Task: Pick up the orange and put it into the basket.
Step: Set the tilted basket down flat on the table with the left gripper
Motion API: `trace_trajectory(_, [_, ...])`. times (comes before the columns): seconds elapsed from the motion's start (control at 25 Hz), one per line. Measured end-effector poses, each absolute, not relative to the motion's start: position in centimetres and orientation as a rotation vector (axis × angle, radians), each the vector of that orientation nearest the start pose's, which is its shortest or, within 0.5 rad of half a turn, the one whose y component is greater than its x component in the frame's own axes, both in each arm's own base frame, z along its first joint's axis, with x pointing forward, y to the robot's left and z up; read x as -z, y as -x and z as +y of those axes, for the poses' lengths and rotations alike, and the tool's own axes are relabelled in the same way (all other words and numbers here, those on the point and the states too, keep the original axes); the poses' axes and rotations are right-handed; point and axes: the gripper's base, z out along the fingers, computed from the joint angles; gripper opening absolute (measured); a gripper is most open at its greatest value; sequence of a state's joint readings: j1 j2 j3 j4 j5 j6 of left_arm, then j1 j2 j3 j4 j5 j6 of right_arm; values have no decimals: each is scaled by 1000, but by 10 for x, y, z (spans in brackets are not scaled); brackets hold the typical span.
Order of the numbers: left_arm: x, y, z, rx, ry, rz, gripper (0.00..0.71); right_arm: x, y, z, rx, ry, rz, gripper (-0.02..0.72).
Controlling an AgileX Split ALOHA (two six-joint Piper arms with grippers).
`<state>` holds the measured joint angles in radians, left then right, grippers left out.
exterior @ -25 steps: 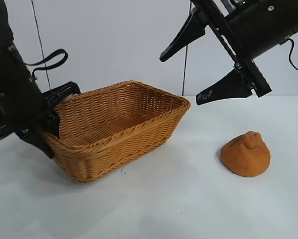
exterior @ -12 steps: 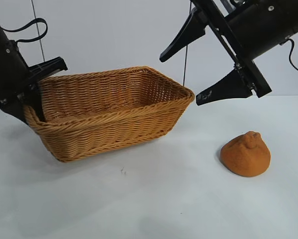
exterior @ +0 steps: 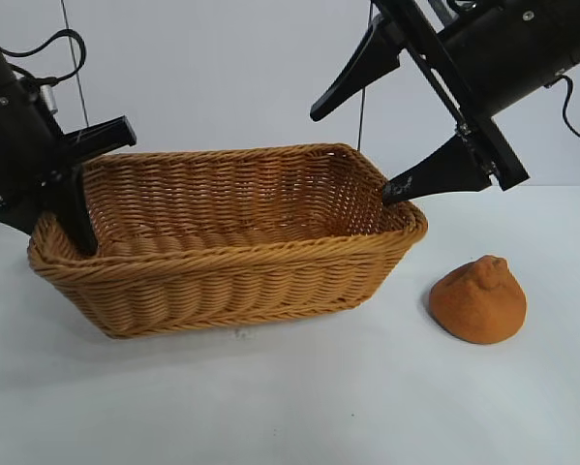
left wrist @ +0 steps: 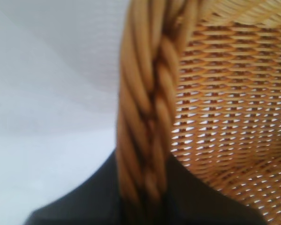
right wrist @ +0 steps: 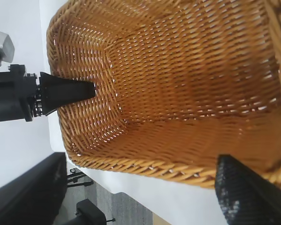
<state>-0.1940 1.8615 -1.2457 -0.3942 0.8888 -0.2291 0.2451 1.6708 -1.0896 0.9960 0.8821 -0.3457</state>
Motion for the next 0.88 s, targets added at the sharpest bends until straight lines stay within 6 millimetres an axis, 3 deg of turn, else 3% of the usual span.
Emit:
trace_trajectory(0.28, [-197, -353, -97, 530, 311, 2996, 85, -240, -306, 138, -1158, 2, 2697, 588])
trace_trajectory(0.48, [-210, -370, -102, 552, 251, 2991, 85, -240, -306, 138, -1158, 2, 2697, 588])
trace_trajectory(0.88, [-175, -391, -114, 520, 161, 3055, 85, -240, -306, 138, -1160, 3, 2698, 588])
